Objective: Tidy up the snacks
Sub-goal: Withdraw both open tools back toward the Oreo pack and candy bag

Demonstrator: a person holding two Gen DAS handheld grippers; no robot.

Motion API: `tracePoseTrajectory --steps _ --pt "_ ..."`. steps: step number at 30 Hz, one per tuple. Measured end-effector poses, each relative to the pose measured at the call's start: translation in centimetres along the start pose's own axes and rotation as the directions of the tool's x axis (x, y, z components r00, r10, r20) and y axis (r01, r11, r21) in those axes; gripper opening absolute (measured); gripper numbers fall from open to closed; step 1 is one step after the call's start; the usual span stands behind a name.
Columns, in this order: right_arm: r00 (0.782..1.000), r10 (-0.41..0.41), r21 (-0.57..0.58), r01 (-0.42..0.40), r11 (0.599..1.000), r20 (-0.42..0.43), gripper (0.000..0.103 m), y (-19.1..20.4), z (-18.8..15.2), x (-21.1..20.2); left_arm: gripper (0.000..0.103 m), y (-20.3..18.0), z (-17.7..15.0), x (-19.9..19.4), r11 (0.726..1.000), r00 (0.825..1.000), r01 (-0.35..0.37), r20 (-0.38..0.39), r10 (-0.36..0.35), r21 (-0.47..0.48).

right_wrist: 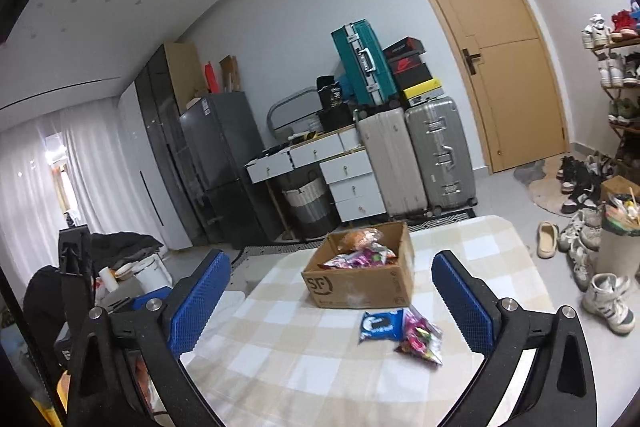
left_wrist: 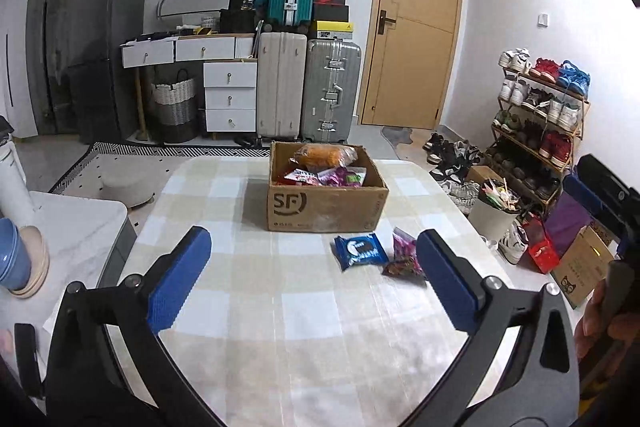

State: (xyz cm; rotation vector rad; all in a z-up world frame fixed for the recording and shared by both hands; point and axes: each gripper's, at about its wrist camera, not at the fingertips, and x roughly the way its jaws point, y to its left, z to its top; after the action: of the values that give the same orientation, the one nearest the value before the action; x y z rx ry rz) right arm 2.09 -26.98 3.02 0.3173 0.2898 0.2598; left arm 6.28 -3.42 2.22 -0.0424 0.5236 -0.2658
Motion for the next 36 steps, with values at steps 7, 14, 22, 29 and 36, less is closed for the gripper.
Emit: tracePoseTrajectory --steps 7,14,22,29,36 --pt "0.998 0.004 0.049 -0.001 0.999 -0.064 0.102 -2.0 -3.2 -0.4 0.103 -0.6 -2.8 -0.5 1.000 0.999 0.020 -0.037 -0.020 0.011" --pt "0.987 -0.009 0.058 0.018 0.998 -0.158 0.102 -3.8 -5.1 1.8 0.103 -0.8 -3.6 3.9 0.999 0.994 0.033 -0.108 -0.031 0.021" --pt "0.955 -0.017 0.111 0.052 0.992 -0.296 0.102 -7.2 -6.7 8.3 0.103 -1.5 -3.4 11.7 0.999 0.978 0.036 -0.206 -0.031 0.023" --pt "0.890 -0.058 0.082 0.106 0.991 -0.453 0.089 -10.4 -8.6 15.8 0.103 -1.9 -3.7 18.2 0.999 0.957 0.047 -0.288 -0.037 0.027" --pt "0.829 -0.076 0.063 0.133 0.989 -0.554 0.077 -13.6 -10.6 22.3 0.103 -2.3 -3.9 23.6 0.998 0.936 0.059 -0.348 -0.047 0.025"
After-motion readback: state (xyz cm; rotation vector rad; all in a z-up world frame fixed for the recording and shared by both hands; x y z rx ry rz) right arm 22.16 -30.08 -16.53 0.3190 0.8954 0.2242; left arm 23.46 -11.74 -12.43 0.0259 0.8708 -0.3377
